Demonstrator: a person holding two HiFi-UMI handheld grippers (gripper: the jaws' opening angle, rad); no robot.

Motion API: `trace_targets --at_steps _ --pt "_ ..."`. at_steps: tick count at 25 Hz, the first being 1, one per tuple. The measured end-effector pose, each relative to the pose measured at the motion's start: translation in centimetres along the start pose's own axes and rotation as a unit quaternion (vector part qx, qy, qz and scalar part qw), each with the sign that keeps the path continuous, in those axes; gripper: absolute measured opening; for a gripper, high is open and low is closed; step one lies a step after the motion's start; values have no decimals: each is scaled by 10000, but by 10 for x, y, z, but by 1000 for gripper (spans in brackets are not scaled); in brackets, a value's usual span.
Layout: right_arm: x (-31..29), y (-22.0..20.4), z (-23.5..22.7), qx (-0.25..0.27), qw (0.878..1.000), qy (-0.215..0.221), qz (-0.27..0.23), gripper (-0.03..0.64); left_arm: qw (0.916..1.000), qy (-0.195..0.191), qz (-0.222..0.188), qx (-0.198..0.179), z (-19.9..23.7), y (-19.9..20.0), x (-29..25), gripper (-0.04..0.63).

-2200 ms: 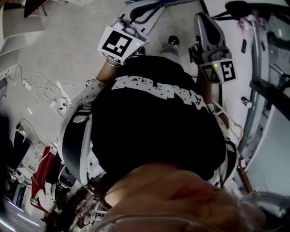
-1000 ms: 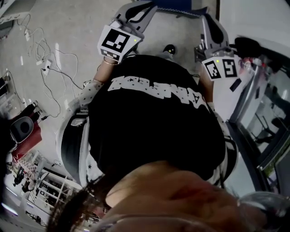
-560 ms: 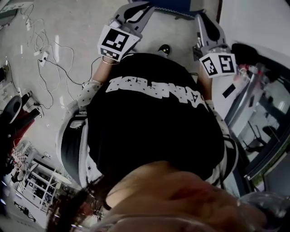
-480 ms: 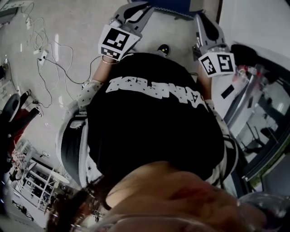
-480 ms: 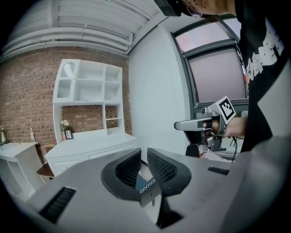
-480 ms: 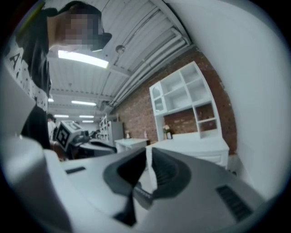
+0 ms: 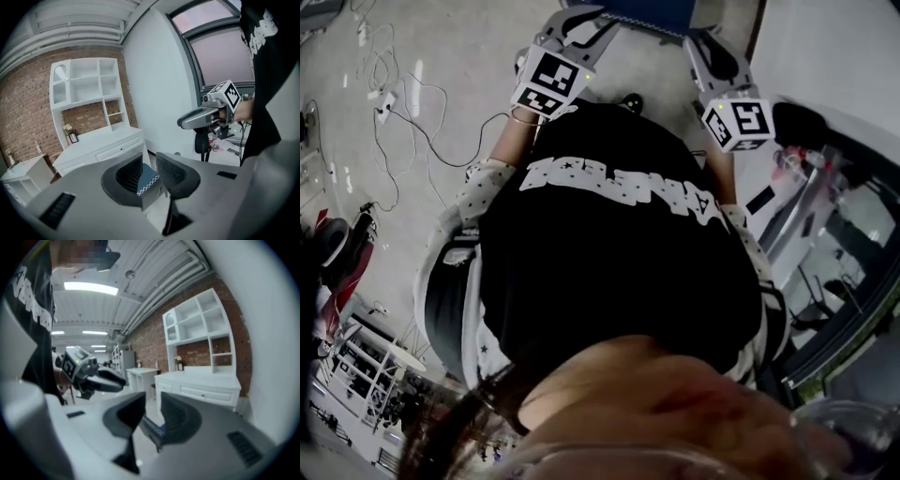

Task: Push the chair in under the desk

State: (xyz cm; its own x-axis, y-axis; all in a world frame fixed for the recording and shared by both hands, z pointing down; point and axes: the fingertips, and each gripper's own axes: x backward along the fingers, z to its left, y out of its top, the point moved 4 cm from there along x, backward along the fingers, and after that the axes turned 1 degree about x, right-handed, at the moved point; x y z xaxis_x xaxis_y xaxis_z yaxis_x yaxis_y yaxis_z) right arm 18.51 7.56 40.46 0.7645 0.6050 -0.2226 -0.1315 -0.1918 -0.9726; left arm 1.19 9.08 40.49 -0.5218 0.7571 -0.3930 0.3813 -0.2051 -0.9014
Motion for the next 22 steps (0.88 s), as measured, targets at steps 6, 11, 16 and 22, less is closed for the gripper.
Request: trace_targets --at_steps 6,11,16,22 --pt "-15 -26 -4 223 9981 130 565 120 9980 31 596 -191 5 -30 -18 138" --pt "-29 -53 -13 539 9922 203 1107 138 9948 110 929 -411 8 -55 -43 150" --pt "-41 -72 -14 719 9852 301 1528 156 9888 -36 1393 -525 8 -80 -60 171" --pt "-55 -92 -14 1270 9687 414 2090 181 9774 -220 1909 -883 8 -100 -73 202"
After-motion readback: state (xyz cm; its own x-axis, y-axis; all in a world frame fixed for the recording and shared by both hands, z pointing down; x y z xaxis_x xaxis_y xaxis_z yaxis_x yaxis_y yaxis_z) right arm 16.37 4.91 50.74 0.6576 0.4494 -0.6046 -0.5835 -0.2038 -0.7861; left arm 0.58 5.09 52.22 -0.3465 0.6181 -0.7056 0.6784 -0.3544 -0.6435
